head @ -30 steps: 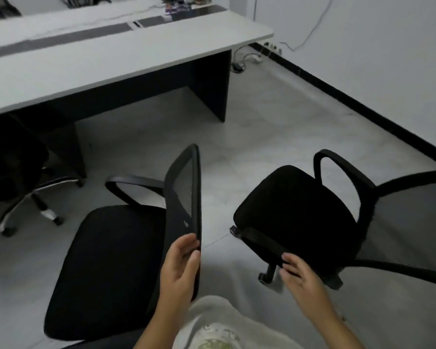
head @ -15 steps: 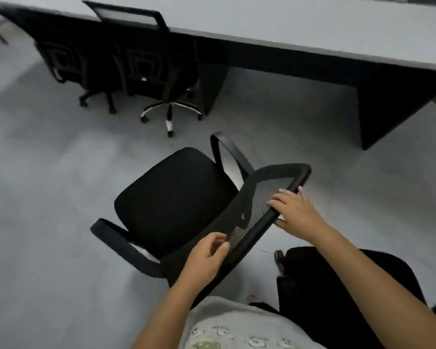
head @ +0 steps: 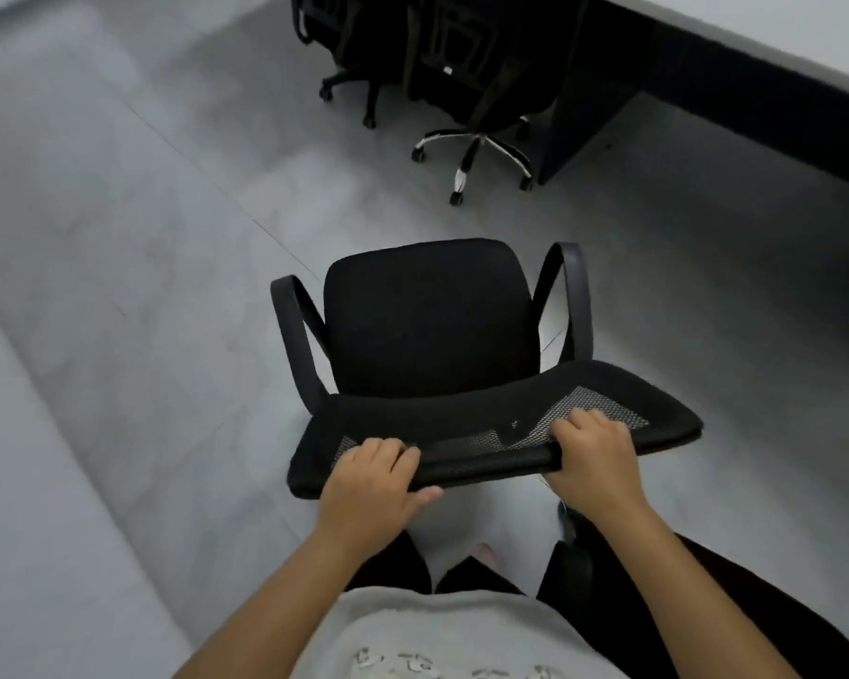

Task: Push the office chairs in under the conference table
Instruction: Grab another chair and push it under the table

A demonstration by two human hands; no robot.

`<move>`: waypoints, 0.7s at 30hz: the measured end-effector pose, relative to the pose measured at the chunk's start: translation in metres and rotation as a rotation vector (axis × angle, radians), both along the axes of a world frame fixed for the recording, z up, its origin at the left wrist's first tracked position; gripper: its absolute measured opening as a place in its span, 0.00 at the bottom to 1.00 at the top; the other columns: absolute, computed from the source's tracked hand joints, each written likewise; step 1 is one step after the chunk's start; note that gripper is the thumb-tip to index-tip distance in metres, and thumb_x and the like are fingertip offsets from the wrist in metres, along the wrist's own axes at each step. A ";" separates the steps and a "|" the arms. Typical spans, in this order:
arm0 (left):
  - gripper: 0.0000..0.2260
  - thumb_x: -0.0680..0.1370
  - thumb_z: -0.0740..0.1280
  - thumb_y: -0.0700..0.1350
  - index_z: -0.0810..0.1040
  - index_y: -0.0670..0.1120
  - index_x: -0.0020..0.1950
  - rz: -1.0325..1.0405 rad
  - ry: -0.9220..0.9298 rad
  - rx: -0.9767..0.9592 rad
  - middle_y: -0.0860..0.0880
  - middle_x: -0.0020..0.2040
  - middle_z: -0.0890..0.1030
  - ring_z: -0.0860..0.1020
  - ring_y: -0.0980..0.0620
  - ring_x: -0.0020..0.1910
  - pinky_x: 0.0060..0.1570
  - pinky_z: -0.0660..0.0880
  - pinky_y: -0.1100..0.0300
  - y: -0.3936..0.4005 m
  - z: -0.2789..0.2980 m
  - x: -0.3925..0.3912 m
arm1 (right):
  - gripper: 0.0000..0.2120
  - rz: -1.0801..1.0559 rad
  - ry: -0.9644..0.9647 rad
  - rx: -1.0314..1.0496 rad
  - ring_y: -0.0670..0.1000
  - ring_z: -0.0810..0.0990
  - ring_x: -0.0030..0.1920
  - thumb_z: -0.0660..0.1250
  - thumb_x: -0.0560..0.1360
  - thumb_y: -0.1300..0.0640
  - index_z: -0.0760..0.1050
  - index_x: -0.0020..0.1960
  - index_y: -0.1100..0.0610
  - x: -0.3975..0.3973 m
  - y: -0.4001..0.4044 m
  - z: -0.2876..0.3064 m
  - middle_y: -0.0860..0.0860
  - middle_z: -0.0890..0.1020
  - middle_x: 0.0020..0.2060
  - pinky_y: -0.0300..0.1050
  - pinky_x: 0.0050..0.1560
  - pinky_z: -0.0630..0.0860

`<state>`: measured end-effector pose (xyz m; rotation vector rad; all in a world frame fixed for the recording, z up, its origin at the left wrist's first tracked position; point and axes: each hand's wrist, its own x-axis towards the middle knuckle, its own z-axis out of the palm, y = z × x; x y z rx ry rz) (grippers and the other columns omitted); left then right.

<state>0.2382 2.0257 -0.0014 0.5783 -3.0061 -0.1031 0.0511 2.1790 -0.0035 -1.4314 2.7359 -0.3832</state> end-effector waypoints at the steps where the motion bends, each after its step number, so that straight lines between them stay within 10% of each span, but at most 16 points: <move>1: 0.32 0.79 0.44 0.61 0.83 0.46 0.41 -0.007 -0.004 -0.007 0.49 0.36 0.83 0.80 0.51 0.34 0.34 0.75 0.62 -0.011 -0.001 0.008 | 0.18 0.027 -0.015 -0.001 0.54 0.73 0.26 0.80 0.44 0.60 0.72 0.27 0.58 0.009 -0.004 -0.002 0.51 0.74 0.24 0.41 0.30 0.61; 9: 0.34 0.78 0.41 0.61 0.83 0.47 0.44 -0.207 0.008 -0.085 0.51 0.40 0.84 0.82 0.52 0.38 0.40 0.78 0.61 -0.106 0.009 0.055 | 0.25 0.346 0.028 -0.001 0.49 0.79 0.33 0.81 0.49 0.45 0.81 0.42 0.55 0.046 -0.024 -0.015 0.47 0.81 0.34 0.40 0.30 0.75; 18: 0.22 0.78 0.46 0.61 0.70 0.46 0.44 -0.438 0.298 -0.133 0.49 0.33 0.84 0.81 0.52 0.31 0.35 0.75 0.63 -0.180 -0.015 0.052 | 0.18 0.104 0.139 -0.077 0.48 0.80 0.31 0.65 0.62 0.43 0.82 0.38 0.57 0.094 -0.061 -0.018 0.49 0.83 0.33 0.36 0.32 0.75; 21: 0.22 0.78 0.46 0.61 0.70 0.47 0.42 -0.486 0.355 -0.181 0.50 0.31 0.83 0.80 0.53 0.29 0.37 0.67 0.64 -0.203 -0.018 0.032 | 0.17 -0.006 0.169 -0.076 0.49 0.81 0.31 0.78 0.54 0.48 0.82 0.38 0.58 0.099 -0.075 -0.018 0.49 0.83 0.33 0.37 0.31 0.76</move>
